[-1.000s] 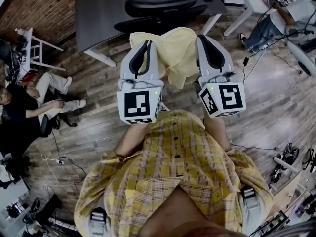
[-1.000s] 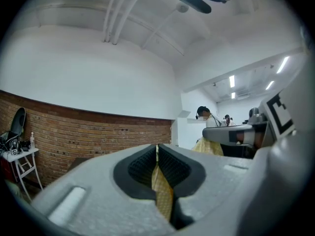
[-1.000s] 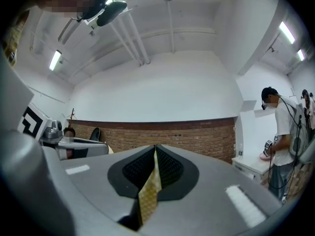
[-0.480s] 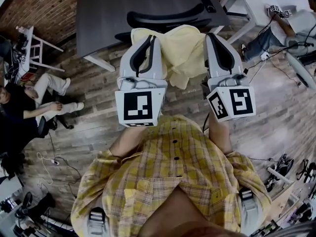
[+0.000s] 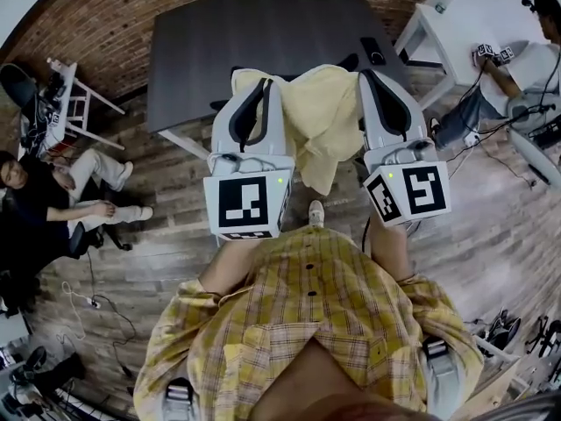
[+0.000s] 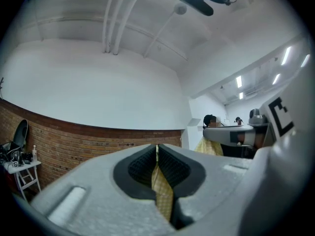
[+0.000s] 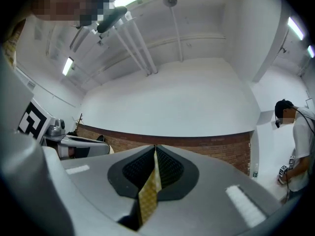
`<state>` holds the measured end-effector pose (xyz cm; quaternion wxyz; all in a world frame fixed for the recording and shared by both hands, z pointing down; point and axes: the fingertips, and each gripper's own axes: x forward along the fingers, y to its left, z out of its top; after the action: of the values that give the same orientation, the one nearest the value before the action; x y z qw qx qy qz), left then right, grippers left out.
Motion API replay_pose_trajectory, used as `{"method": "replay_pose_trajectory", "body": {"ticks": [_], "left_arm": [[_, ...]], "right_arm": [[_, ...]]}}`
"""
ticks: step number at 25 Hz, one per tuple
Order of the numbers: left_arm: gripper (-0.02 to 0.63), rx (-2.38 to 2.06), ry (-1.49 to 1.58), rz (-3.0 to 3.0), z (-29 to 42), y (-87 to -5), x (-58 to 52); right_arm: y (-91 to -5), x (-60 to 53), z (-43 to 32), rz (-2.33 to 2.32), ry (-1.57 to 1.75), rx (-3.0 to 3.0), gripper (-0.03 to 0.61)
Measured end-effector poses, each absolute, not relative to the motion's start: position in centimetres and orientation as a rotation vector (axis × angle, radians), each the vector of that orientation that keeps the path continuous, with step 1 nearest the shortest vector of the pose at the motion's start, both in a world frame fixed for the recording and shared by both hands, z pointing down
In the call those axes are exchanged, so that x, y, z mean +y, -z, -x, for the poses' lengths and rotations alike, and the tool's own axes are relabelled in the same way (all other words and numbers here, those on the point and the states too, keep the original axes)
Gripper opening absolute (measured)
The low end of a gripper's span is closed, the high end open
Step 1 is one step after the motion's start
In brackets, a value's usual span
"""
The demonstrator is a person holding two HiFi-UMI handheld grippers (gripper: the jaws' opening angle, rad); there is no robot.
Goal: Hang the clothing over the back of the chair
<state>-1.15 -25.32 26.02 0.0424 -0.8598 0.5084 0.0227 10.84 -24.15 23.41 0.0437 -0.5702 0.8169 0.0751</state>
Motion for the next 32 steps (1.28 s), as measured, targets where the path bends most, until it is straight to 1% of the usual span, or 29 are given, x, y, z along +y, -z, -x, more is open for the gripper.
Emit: {"method": "replay_pose_trajectory", "body": {"ticks": [12, 21, 32], "left_arm": [[0.015, 1.622, -0.106, 2.484, 1.2, -21.9, -29.9], [0.015, 1.591, -0.075, 2.428, -0.6, -18.6, -32.6], [0.015, 1.6, -0.064, 2.376, -1.0, -16.0, -36.1]], "right_arm": [[-18.6, -29.2, -11.2, 1.598, -0.35, 2.492, 0.014], [-15.5, -32.1, -12.3, 1.565, -0.418, 2.513, 0.012], [-13.0, -35.6, -13.0, 1.572, -0.494, 2.522, 0.014]]}}
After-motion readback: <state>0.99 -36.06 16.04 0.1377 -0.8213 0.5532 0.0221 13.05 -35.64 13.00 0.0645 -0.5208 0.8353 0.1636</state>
